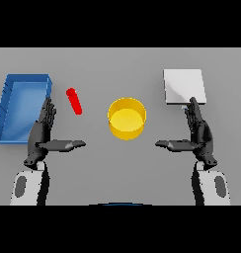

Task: Pick up the red beaker and tilt it to pour out 1 green nut into yellow bowl. Pick up the yellow bowl and place it on the metallic measuring scale.

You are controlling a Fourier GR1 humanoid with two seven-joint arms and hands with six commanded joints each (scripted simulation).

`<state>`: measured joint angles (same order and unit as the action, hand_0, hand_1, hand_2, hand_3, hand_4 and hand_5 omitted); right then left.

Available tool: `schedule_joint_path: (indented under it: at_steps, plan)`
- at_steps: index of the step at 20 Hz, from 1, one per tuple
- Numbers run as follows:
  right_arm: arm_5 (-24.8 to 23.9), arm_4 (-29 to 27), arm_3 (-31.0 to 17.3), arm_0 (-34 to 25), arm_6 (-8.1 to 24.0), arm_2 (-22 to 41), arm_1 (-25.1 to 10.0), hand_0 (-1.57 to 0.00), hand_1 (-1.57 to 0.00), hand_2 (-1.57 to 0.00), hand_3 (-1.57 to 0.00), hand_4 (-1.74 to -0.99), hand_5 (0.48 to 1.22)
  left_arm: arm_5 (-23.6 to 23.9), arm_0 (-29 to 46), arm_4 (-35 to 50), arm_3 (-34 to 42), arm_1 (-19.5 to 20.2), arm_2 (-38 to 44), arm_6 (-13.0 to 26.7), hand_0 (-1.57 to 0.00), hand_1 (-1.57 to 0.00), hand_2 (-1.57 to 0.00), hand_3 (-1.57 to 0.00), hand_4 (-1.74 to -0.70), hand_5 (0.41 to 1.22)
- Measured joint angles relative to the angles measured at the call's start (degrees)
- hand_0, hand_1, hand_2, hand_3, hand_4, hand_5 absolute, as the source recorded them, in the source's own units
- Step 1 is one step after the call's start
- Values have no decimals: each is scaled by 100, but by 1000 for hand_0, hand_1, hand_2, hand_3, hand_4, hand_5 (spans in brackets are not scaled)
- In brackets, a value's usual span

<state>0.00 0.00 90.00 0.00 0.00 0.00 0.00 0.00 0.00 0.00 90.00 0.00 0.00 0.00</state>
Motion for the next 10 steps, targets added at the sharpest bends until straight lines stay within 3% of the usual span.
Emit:
schedule_joint_path:
  at_steps: [6,7,8,10]
  plan:
    - [-60,122,150,147,-57,165,129,1,1,1,1,-1167,599,-104,-110,166,-139,222,213,15,1,1,1,1,-1151,599]
    - [-268,808,284,326,-475,402,-99,1,1,1,1,-1163,595,-234,110,-17,75,419,66,-165,1,1,1,1,-1156,599]
    - [-422,1260,464,469,-632,598,-185,1,1,1,1,-1162,594,-284,261,-146,278,493,-65,-205,1,1,1,1,-1158,599]
    - [-551,1699,666,707,-591,795,-248,1,1,1,1,-1159,590,-323,413,-218,603,603,-172,-4,1,1,1,1,-1163,599]
